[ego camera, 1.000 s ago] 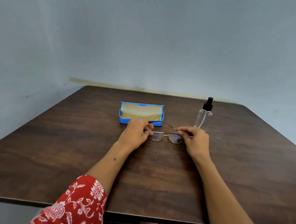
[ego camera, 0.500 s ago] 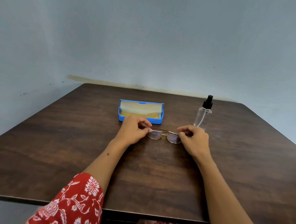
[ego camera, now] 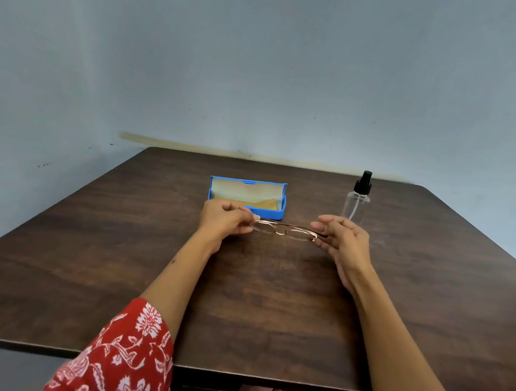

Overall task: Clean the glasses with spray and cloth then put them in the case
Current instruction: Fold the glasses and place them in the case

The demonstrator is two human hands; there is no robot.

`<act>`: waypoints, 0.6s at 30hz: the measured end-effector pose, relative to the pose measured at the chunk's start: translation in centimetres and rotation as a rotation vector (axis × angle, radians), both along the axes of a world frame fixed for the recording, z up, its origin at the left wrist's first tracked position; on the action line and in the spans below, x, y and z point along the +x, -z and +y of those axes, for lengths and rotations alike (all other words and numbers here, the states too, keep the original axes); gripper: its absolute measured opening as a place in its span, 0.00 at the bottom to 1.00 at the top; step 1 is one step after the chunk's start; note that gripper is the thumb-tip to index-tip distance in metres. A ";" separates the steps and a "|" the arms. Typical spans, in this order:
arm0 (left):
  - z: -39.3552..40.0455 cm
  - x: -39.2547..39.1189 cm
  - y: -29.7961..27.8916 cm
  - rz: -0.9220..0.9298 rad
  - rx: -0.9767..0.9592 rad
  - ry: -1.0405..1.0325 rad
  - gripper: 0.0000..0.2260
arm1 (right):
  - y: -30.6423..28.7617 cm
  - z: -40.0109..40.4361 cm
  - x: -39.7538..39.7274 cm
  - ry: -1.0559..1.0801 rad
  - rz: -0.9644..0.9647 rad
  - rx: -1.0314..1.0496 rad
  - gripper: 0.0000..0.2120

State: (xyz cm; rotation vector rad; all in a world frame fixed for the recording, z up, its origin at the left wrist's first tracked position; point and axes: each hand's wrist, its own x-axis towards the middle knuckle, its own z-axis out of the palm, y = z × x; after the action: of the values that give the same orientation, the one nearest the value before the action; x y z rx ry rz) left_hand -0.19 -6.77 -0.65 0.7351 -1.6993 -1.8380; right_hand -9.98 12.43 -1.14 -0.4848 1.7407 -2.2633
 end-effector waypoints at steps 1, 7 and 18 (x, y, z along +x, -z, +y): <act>-0.1 0.0 -0.1 0.002 0.043 0.002 0.05 | -0.1 0.0 0.1 -0.030 -0.048 -0.058 0.09; -0.4 0.4 -0.6 -0.061 0.240 -0.007 0.04 | 0.1 -0.2 -0.1 -0.162 -0.110 -0.135 0.09; -0.9 0.7 -1.6 0.092 0.335 -0.017 0.04 | 1.0 -1.9 -0.7 -0.129 -0.112 -0.156 0.05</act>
State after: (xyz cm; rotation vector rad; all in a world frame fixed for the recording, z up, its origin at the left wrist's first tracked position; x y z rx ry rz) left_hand 0.51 -7.63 0.95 0.7793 -1.3386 -2.1375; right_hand -10.67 10.55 -2.17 -0.4766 1.4447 -2.2979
